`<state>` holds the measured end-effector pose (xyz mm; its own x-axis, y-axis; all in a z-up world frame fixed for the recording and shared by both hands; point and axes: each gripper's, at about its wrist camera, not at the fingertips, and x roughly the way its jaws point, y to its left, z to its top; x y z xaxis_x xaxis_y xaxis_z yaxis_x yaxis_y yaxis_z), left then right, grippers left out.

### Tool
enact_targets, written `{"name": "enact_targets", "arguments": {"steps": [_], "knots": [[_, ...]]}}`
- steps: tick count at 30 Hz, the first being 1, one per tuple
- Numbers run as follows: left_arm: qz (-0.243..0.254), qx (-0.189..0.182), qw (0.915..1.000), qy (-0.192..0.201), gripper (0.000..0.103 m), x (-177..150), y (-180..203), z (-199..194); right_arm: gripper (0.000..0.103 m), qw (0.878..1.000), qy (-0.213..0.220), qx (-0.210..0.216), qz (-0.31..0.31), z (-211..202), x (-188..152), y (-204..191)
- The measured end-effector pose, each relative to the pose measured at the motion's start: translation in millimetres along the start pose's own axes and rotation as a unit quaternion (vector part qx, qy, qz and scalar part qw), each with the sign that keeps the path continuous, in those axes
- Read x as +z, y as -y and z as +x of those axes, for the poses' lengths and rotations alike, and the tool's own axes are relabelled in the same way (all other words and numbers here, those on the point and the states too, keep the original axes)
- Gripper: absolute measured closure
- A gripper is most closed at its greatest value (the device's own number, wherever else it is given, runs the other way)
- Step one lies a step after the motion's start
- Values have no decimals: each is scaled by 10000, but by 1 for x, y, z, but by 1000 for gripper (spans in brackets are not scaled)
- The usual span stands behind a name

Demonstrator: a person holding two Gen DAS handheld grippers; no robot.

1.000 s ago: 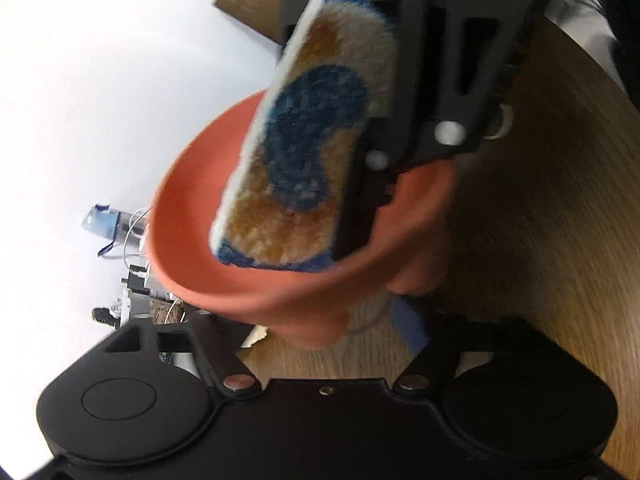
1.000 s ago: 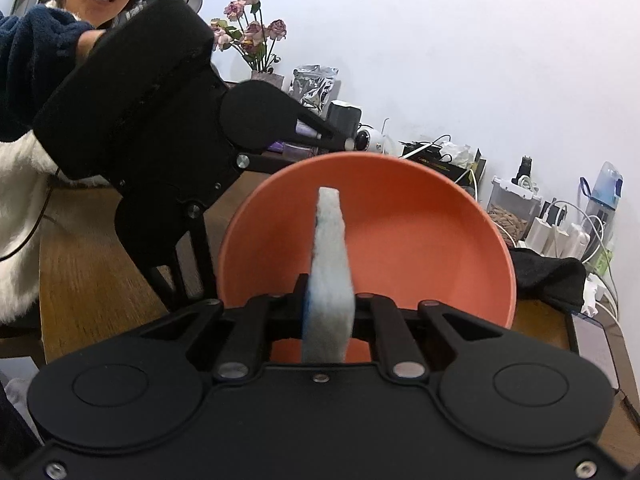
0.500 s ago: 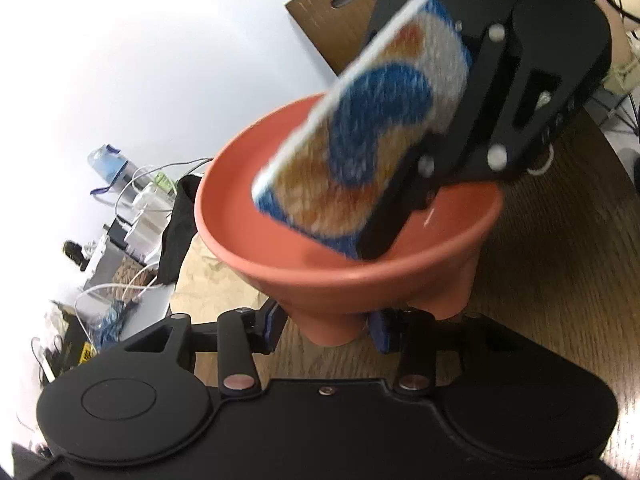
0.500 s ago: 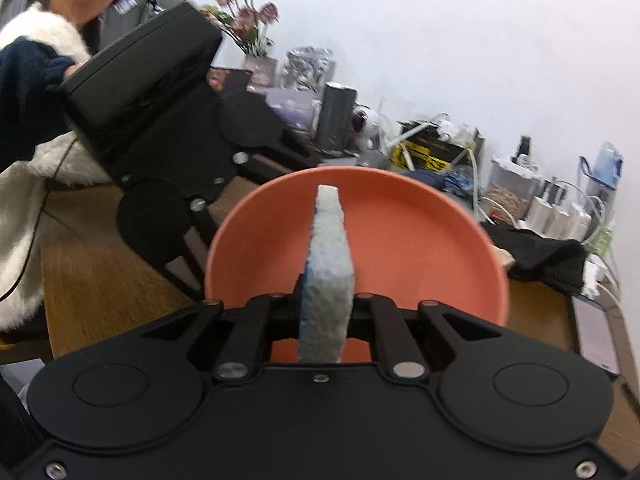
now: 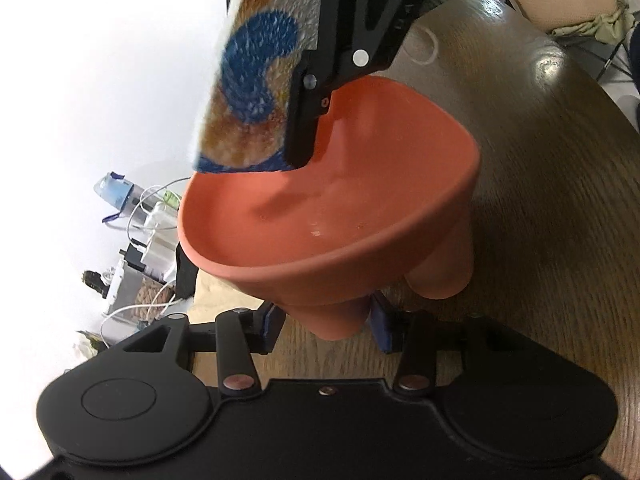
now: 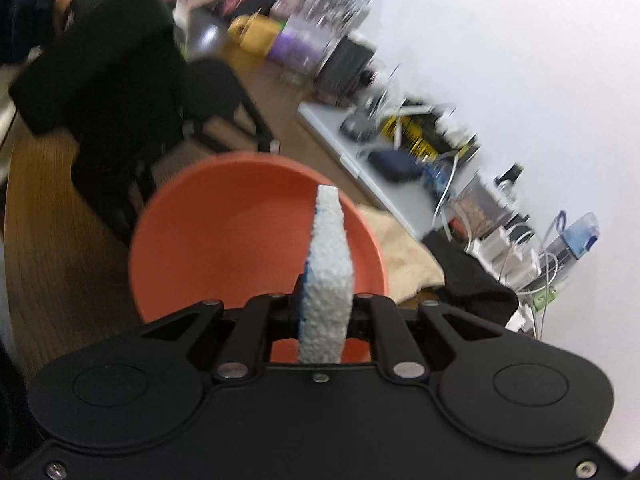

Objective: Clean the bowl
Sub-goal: 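Scrub the bowl interior with the sponge while the left gripper tilts the bowl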

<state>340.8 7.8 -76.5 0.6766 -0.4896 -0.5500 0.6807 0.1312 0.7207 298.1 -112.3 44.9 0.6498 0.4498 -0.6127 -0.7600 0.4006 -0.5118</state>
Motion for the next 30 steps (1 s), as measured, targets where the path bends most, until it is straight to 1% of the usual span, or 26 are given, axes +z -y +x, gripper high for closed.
{"name": "enact_targets", "arguments": {"steps": [1,6,12,14,16,20,22,26,28,30], "knots": [[28,15,10000,6,59,1,2,-2,91,9999,-102,29,-63,1,0,1],[31,26,10000,66,59,4,12,-14,90,9988,-346,185,-295,-2,-2,-6],[16,-20,10000,84,58,5,23,-26,86,9983,-467,215,-277,-4,-5,-8],[10,-33,10000,93,58,5,24,-27,82,9982,-489,170,-311,-5,-4,-8],[12,-41,9999,110,58,4,22,-26,81,9982,-491,158,-307,-9,-4,-7],[31,-40,9999,111,58,3,21,-25,82,9981,-474,69,-393,-17,1,-5],[67,-28,9999,106,59,4,22,-26,91,9980,-435,58,-454,-23,4,-6],[168,19,9998,87,59,7,25,-28,91,9969,-523,-44,-592,-26,9,-10],[199,40,9998,77,59,8,26,-28,91,9962,-627,18,-604,-23,7,-12],[210,51,9997,82,59,8,27,-29,91,9951,-708,290,-623,-22,5,-19]]}}
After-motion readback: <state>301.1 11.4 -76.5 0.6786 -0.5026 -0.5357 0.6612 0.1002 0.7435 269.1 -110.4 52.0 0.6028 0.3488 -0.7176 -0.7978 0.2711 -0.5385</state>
